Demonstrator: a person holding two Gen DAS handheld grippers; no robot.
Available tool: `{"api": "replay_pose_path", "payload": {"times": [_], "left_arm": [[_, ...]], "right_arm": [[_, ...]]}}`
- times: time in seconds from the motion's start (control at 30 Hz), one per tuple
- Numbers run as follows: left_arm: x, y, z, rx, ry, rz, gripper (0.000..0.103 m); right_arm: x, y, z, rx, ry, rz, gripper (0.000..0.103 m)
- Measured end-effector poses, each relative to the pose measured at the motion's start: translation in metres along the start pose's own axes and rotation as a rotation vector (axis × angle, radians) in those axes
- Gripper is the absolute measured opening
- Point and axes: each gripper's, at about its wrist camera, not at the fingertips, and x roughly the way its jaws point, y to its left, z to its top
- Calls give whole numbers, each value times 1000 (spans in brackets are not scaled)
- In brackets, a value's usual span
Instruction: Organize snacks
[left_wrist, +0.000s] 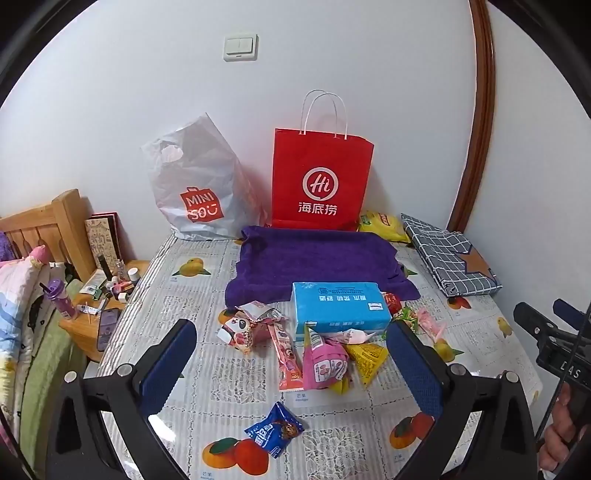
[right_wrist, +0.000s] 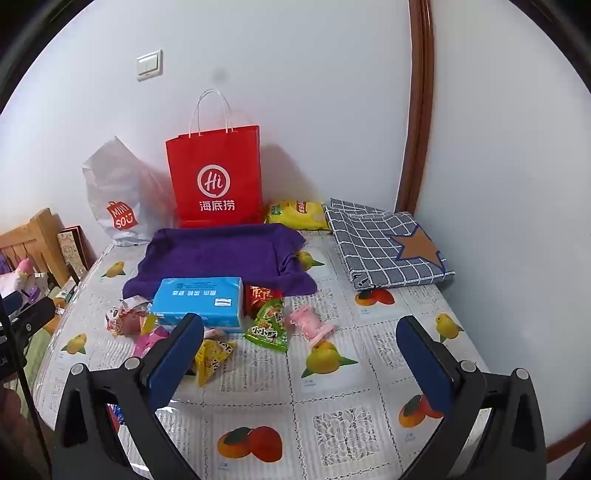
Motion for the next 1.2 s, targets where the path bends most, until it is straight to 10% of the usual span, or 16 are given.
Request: {"api": "replay_pose_path", "payload": {"times": [1.2], "left_arm": [[-9, -4, 2, 10, -9, -19, 103]], "right_arm": [[-19, 0, -2, 12, -13, 6, 102]]}}
